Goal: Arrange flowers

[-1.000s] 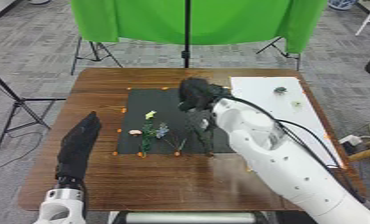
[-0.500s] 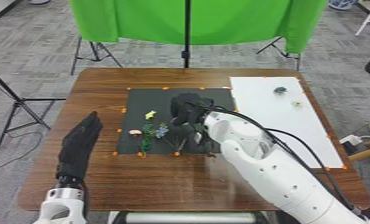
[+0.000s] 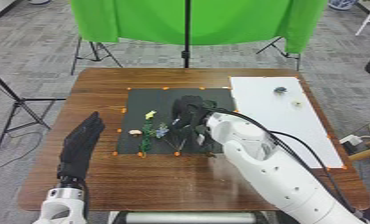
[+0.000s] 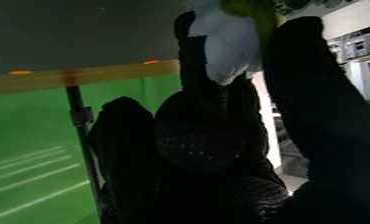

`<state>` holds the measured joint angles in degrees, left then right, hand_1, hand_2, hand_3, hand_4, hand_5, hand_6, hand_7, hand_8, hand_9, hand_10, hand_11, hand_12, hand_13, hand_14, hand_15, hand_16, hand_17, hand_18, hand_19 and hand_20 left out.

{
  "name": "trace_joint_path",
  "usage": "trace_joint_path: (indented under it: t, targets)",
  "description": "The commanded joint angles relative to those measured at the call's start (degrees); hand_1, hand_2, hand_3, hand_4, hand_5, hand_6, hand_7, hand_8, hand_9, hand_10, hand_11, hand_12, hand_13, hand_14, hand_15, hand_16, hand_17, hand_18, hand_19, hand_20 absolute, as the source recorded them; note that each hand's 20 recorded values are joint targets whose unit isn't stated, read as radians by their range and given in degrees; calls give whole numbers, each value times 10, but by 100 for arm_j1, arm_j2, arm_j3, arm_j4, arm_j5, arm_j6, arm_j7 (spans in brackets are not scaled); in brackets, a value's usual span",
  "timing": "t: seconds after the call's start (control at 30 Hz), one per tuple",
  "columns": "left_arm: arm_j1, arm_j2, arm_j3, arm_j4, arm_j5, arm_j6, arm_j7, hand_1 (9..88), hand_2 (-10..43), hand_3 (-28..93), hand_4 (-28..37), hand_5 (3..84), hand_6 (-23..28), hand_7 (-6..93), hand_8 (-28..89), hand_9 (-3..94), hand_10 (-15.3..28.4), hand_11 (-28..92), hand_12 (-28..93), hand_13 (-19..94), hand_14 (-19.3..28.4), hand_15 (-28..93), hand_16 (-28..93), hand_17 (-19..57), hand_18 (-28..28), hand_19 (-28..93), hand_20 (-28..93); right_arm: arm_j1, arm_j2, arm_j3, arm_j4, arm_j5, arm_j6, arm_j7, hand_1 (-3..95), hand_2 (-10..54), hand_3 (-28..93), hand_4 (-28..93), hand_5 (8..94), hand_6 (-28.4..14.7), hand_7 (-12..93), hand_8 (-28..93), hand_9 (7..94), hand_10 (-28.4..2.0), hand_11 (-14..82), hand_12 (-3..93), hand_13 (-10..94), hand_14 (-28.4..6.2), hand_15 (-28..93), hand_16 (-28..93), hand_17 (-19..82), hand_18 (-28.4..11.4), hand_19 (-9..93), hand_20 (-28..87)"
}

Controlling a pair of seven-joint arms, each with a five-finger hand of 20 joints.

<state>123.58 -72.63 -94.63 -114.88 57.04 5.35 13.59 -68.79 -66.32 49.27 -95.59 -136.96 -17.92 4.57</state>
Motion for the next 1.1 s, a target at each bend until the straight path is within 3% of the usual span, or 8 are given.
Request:
trace_joint_path:
  t: [0.03, 0.4, 0.57, 0.63, 0.73, 0.87, 1.1]
  targets:
    - [69, -32, 38, 64, -15, -73, -84, 236, -92, 683, -201, 409, 18, 66, -56, 359, 95, 67, 152, 277, 123, 73, 34, 17, 116, 6, 180, -8, 90, 107, -111, -26, -115, 61, 424, -95, 644, -225, 606, 5, 172, -87, 745, -131, 202, 222, 868, -17, 680, 324, 643, -114, 932, 669]
    - [79, -55, 38, 43, -4, -63, -66, 236, -91, 681, -201, 409, 18, 66, -55, 360, 95, 68, 152, 277, 124, 72, 37, 16, 117, 6, 180, 35, 123, 425, -265, 136, -45, 190, 383, -95, 604, -245, 590, -1, 155, -80, 730, -134, 198, 222, 864, -25, 674, 324, 636, -120, 932, 663]
    - [78, -42, 10, 43, -13, -41, -38, 236, -91, 682, -201, 410, 18, 67, -55, 360, 95, 69, 152, 278, 124, 72, 38, 16, 117, 6, 181, 26, 556, 1192, -589, 244, 1102, 604, 357, -95, 608, -216, 599, -3, 154, -78, 721, -141, 187, 220, 849, -37, 661, 323, 619, -129, 932, 644]
    - [87, -43, -6, 38, -4, -14, -30, 236, -91, 681, -202, 410, 18, 68, -56, 361, 95, 69, 152, 278, 124, 72, 38, 16, 118, 6, 181, 24, 719, 1626, -551, 122, 1281, 999, 352, -95, 616, -204, 606, -4, 155, -77, 720, -143, 185, 220, 839, -45, 661, 323, 612, -131, 932, 641]
    - [95, -60, -5, 36, 15, -31, -38, 237, -91, 681, -202, 410, 18, 69, -56, 362, 95, 69, 152, 278, 124, 72, 38, 17, 118, 6, 181, 11, 796, 2263, -327, -116, 792, 1540, 359, -95, 620, -178, 619, -2, 150, -77, 704, -150, 168, 217, 824, -56, 659, 323, 594, -138, 932, 632]
    - [125, -67, 6, 28, 6, -33, -33, 237, -90, 680, -202, 410, 18, 69, -56, 364, 96, 71, 152, 278, 125, 72, 38, 17, 118, 6, 181, -29, 790, 2801, 272, -595, 568, 2024, 343, -95, 617, -163, 603, -5, 129, -74, 669, -163, 143, 214, 814, -63, 659, 319, 584, -146, 932, 615]
    - [100, -89, 7, 21, 21, -33, -35, 236, -90, 680, -201, 413, 18, 68, -56, 368, 96, 72, 151, 280, 126, 72, 38, 18, 118, 7, 182, -116, 552, 3123, 1188, -1192, -18, 1927, 291, -95, 587, -148, 543, -22, 82, -58, 626, -186, 113, 211, 802, -75, 657, 318, 574, -155, 932, 600]
